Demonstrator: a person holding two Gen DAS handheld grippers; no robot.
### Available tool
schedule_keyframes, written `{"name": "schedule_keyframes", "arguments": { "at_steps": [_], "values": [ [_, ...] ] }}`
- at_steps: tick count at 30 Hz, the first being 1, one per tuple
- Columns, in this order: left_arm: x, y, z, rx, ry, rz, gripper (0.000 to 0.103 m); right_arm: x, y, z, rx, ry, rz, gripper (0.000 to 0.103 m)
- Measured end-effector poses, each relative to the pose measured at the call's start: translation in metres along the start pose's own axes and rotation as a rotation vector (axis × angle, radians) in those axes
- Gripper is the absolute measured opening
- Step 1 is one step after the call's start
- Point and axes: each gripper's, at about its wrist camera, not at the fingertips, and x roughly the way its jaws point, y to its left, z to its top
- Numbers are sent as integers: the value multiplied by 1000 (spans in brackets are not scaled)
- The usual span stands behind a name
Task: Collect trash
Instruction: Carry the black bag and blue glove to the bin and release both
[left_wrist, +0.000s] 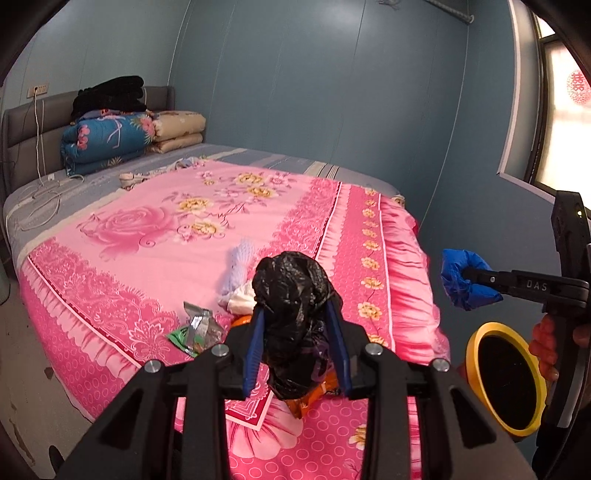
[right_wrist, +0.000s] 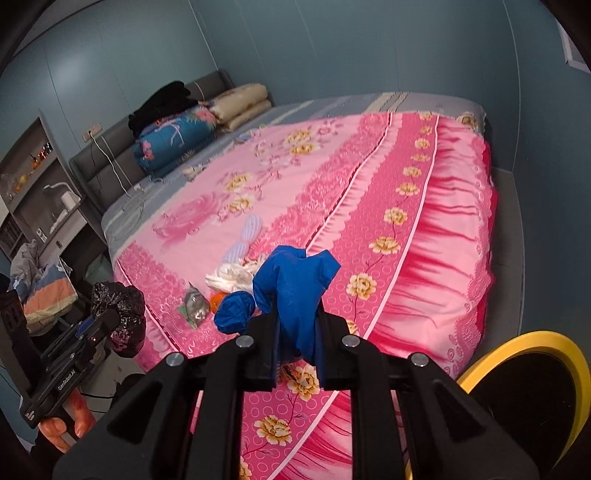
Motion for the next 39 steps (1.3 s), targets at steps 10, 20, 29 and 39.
{"name": "schedule_keyframes", "arguments": {
  "at_steps": [10,20,29,39],
  "values": [
    [-29,-28,22,4,-52,-85,31,-72,-15,6,21,-151,-6,14],
    [-27,-85,34,62,-43,-199,31,-139,-55,-1,66,-285,-101,14],
    [-10,-157,34,192,-6,-300,31,-170,-106,-19,146,-321,-190,14],
    [23,-228,10,296,72,-435,31,-182,-163,-46,248,-308,-263,15]
  ]
}}
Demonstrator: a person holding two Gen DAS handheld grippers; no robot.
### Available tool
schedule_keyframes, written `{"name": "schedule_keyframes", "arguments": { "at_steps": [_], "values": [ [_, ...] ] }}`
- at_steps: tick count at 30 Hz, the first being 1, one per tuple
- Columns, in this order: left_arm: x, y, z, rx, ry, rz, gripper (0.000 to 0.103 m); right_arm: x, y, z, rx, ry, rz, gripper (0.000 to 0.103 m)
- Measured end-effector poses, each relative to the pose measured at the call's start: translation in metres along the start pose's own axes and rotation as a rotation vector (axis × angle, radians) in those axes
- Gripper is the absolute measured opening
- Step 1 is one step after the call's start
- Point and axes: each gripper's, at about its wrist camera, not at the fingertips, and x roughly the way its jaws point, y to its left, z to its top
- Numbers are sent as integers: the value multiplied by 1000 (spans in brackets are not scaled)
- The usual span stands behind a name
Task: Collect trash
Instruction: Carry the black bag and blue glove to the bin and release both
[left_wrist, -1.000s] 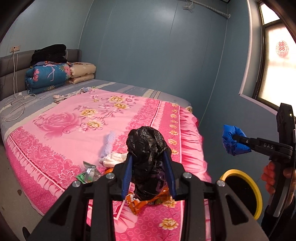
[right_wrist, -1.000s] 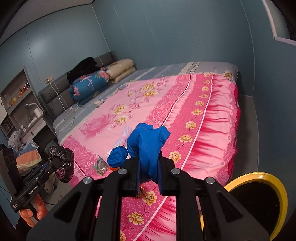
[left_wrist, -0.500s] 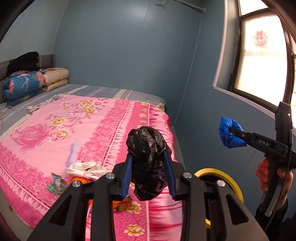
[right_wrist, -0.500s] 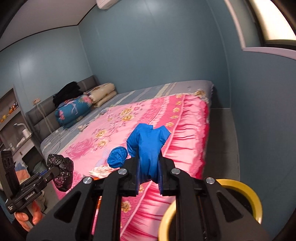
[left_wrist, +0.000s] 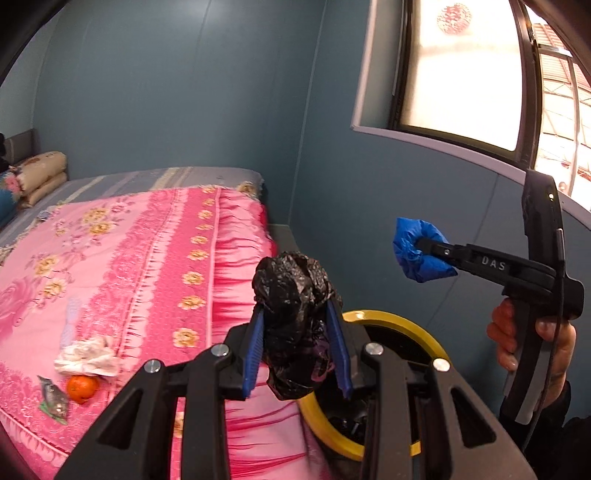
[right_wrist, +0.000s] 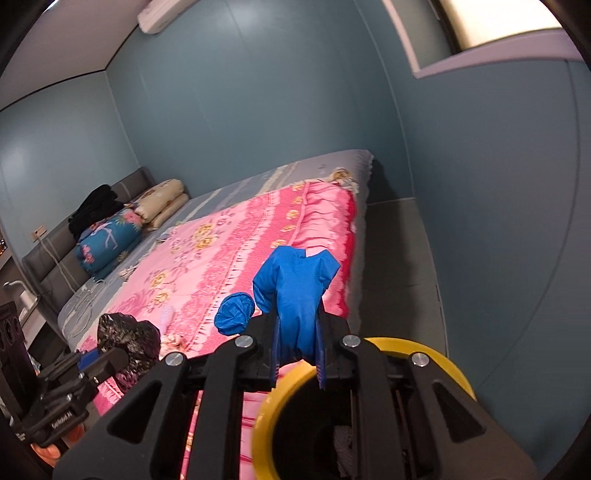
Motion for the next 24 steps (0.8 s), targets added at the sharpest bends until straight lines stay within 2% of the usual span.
{"name": "schedule_keyframes", "arguments": {
  "at_steps": [7,13,20,24],
  "values": [
    [49,-22,-21,2,126,-91,31,13,-32,-14,55,58,-61,15],
    [75,-34,-45,3,222,-134,31,30,-55,-26,105,124,-69,15],
    [80,-43,-53,-6,249,-172,33,38,-63,-31,131,147,-69,18],
    [81,-43,-53,-15,253,-188,41,36,-62,-32,138,146,-78,21]
  ]
}}
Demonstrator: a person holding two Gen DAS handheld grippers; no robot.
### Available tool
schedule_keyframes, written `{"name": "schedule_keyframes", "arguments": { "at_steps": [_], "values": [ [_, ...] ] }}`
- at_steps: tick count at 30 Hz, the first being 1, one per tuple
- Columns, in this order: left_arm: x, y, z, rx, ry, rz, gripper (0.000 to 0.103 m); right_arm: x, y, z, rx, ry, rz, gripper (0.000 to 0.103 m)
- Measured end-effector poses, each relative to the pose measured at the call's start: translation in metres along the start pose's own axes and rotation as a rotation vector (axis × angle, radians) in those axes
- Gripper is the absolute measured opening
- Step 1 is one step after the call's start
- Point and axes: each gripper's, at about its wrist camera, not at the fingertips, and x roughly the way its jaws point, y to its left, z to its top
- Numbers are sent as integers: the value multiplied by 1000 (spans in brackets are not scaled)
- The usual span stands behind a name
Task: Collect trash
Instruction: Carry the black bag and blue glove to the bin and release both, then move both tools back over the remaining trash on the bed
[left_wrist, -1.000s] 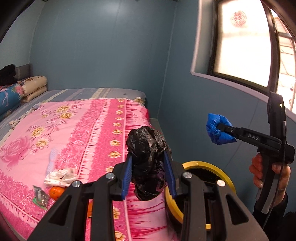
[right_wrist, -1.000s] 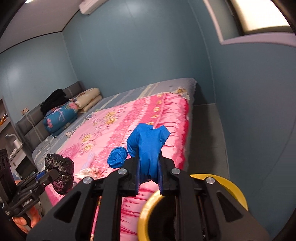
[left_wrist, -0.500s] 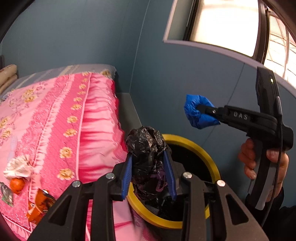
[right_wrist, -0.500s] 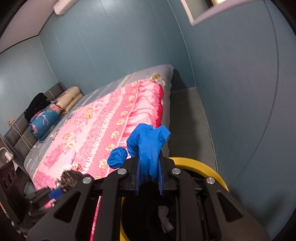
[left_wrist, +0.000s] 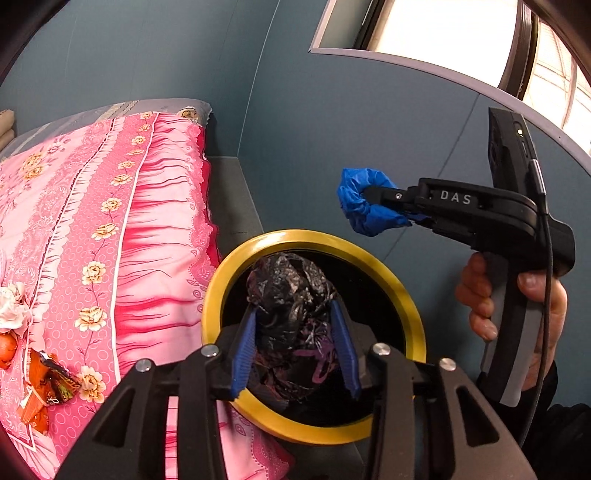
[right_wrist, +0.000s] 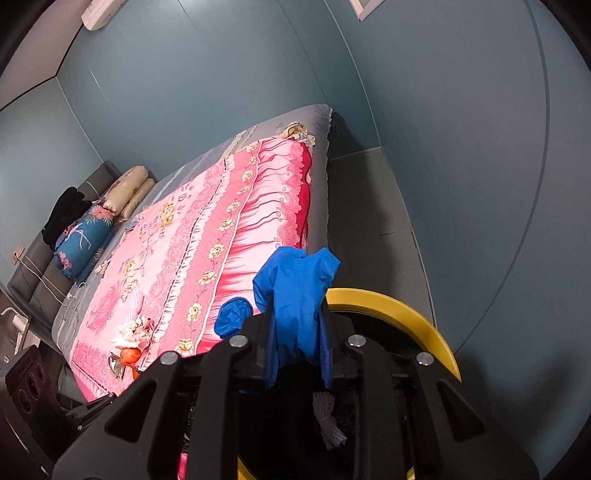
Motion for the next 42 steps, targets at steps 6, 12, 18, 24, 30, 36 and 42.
{"name": "schedule_keyframes", "arguments": {
  "at_steps": [6,12,18,24,30,36,42],
  "values": [
    [-7,0,0,-1,-28,8,66,-1,-3,4,21,-19,-21,39],
    [-19,7,0,3,-66,37,79,-10,-5,8,27,-61,-29,47],
    [-43,24,4,-8,-128,125,86,-18,9,9,-13,-115,25,58],
    [-79,50,10,-62,-202,203,88,-18,41,13,-72,-137,93,63],
    [-118,81,9,-134,-275,291,90,-14,79,15,-131,-140,171,66],
    [-149,117,-1,-215,-323,379,92,0,125,9,-194,-108,250,70],
    [-176,159,-18,-309,-359,473,94,22,172,-3,-260,-53,330,73]
  ]
}}
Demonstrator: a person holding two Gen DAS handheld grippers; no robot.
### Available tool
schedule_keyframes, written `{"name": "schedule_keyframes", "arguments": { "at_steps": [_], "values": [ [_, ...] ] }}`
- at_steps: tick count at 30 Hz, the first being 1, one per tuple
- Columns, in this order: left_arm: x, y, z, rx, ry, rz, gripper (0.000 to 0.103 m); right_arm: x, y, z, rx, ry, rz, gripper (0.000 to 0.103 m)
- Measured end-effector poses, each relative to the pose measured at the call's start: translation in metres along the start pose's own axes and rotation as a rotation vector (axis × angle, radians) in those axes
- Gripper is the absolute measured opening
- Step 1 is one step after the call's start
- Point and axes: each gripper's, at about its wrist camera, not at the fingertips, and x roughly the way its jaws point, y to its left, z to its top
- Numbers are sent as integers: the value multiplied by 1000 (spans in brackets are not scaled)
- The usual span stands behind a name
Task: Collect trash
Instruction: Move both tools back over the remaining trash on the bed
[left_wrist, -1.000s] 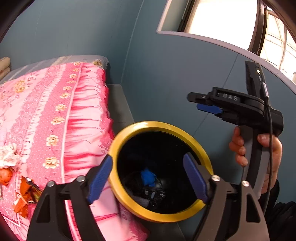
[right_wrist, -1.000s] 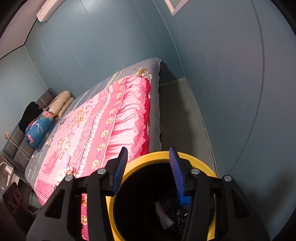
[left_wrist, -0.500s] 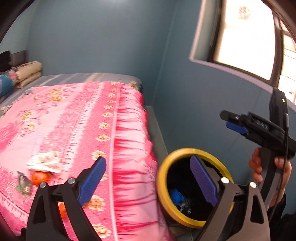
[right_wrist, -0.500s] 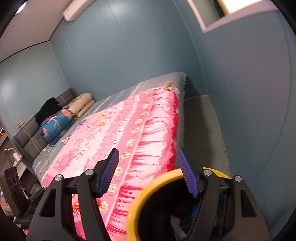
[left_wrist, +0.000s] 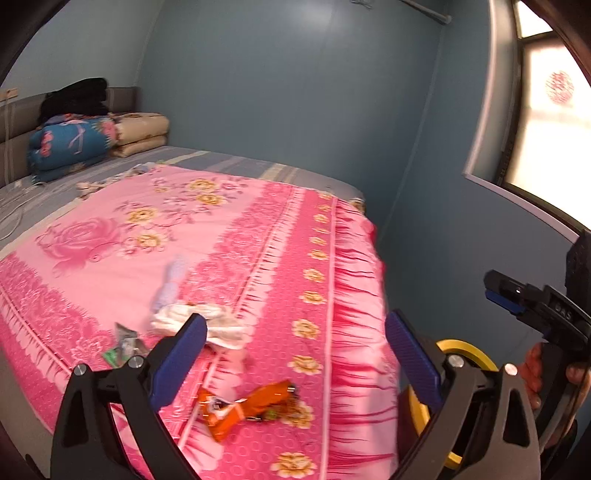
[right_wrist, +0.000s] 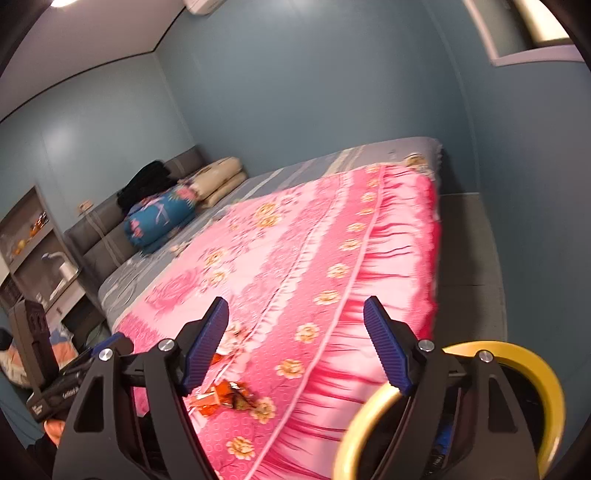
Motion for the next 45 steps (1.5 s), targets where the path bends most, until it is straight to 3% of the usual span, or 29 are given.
{"name": "schedule_keyframes", "arguments": {
  "at_steps": [7,12,20,28,36,45],
  "values": [
    [-2,62,-3,-93,5,111,94,42,41,-10,-62,69,57,73],
    [3,90,-11,-73,16,212,94,70,62,-21,-87,130,68,73],
    [23,143,-26,-106,80,310,94,114,82,-46,-108,239,55,73],
    [72,183,-45,-100,186,390,94,155,97,-78,-156,325,30,73],
    [114,221,-61,-183,276,412,94,184,100,-103,-183,372,-10,73],
    [142,230,-66,-236,288,376,90,204,99,-121,-197,421,-38,73]
  ]
}}
